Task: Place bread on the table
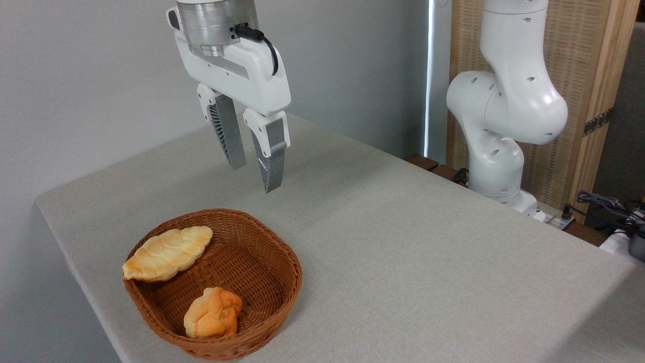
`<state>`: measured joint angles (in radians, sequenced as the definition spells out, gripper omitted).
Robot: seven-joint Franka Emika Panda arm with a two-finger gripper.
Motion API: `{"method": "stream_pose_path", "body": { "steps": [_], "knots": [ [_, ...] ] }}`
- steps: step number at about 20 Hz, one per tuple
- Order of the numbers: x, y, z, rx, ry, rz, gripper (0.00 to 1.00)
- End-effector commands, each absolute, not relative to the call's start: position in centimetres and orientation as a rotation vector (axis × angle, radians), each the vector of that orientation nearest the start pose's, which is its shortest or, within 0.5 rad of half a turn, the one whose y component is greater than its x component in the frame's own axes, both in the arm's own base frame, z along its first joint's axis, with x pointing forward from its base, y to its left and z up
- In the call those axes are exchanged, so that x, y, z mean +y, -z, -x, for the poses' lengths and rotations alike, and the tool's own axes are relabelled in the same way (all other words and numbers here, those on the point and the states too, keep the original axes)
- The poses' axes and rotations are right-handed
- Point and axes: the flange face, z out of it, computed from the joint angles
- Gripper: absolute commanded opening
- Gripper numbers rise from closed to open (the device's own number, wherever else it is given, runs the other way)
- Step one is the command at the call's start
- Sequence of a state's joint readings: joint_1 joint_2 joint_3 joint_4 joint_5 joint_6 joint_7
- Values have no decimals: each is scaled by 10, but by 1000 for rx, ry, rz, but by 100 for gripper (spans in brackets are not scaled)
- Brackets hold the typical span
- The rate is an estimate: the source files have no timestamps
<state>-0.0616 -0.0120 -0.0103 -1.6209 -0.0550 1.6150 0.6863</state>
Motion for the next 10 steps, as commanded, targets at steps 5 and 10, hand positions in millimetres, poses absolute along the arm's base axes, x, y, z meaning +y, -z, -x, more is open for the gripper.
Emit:
{"method": "stream_pose_path", "body": {
  "steps": [5,10],
  "knots": [
    [-44,-614,-552,1188,46,2976,100],
    [-44,-614,-553,1185,60,2976,100]
  ]
}}
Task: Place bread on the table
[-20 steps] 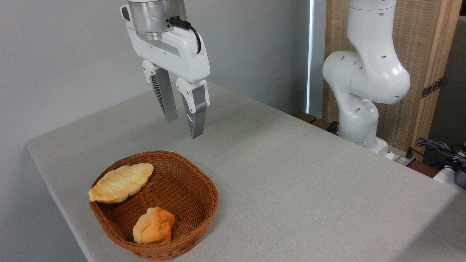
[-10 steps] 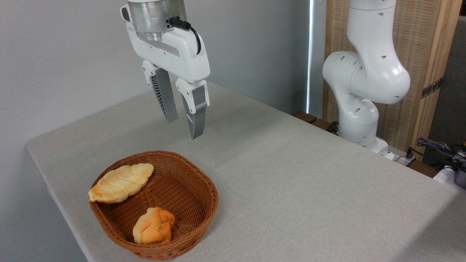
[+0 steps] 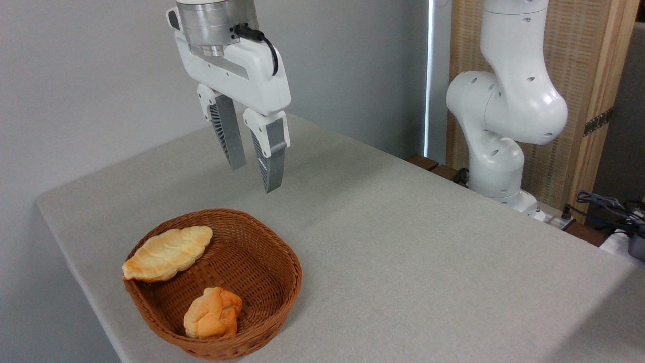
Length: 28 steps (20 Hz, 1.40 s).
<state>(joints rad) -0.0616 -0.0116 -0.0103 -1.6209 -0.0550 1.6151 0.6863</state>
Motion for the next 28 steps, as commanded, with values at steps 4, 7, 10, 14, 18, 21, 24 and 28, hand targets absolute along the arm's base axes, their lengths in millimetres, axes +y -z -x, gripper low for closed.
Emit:
{"method": "stream_pose_path", "body": {
  "steps": [4,7,10,14,18,21,24,28],
  "knots": [
    [-45,-613,-555,1179,75,2976,100],
    [-46,-612,-558,1175,89,2976,100],
    [-49,-613,-561,1177,126,2966,100],
    [-53,-613,-566,1177,180,2975,100],
    [-56,-607,-575,1174,228,2985,100],
    [-66,-599,-584,1193,261,2967,100],
    [-80,-586,-588,1228,249,2960,100],
    [-88,-559,-599,1237,219,3043,100]
  ]
}}
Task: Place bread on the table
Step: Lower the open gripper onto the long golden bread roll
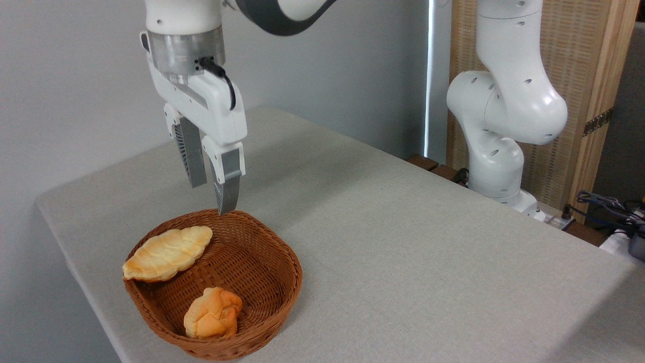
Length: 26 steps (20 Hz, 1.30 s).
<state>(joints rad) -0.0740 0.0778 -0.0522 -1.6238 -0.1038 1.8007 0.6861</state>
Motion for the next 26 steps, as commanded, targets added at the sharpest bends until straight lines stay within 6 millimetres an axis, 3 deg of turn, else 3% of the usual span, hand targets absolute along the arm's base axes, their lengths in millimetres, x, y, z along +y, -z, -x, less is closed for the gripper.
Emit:
{"method": "stream_pose_path", "body": {
  "steps": [1,11,15,26],
  "knots": [
    [-91,-555,-604,1229,261,3080,100],
    [-132,-475,-640,1192,332,3261,100],
    [-137,-462,-647,1122,362,3282,100],
    [-136,-444,-654,1127,369,3267,100]
  ]
}}
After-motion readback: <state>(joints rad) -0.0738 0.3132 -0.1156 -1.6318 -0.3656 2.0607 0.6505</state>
